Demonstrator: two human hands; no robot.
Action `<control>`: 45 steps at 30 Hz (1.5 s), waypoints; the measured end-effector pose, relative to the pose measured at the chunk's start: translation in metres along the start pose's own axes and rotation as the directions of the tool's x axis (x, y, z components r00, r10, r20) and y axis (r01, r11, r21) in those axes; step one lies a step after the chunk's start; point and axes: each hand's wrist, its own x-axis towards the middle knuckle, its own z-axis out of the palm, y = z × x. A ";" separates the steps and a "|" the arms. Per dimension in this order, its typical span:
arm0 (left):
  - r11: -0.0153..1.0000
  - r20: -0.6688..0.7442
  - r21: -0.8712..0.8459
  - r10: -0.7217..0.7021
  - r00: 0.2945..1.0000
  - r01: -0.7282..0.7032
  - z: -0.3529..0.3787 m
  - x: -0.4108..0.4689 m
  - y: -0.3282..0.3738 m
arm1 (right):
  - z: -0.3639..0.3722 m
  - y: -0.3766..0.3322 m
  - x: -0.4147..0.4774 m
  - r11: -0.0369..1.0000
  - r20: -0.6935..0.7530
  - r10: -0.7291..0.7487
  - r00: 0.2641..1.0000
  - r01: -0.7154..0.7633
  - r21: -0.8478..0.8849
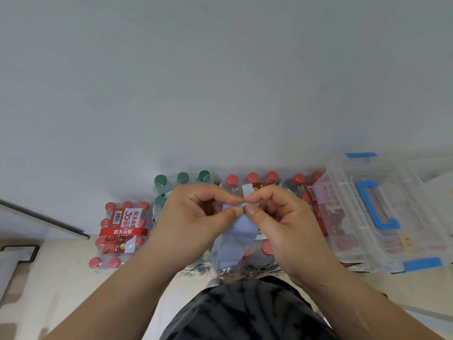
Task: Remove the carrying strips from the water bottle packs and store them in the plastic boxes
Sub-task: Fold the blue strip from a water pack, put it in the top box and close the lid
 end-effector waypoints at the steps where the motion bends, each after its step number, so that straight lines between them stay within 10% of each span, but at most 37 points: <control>1: 1.000 0.004 -0.022 -0.007 1.000 0.007 0.001 -0.001 0.001 | 0.000 0.000 0.000 1.000 -0.003 -0.007 1.000 0.007 -0.002; 45: 0.996 -0.108 -0.082 -0.029 0.994 0.020 0.016 -0.003 -0.001 | -0.005 -0.003 -0.007 0.996 -0.219 -0.018 0.975 0.036 0.079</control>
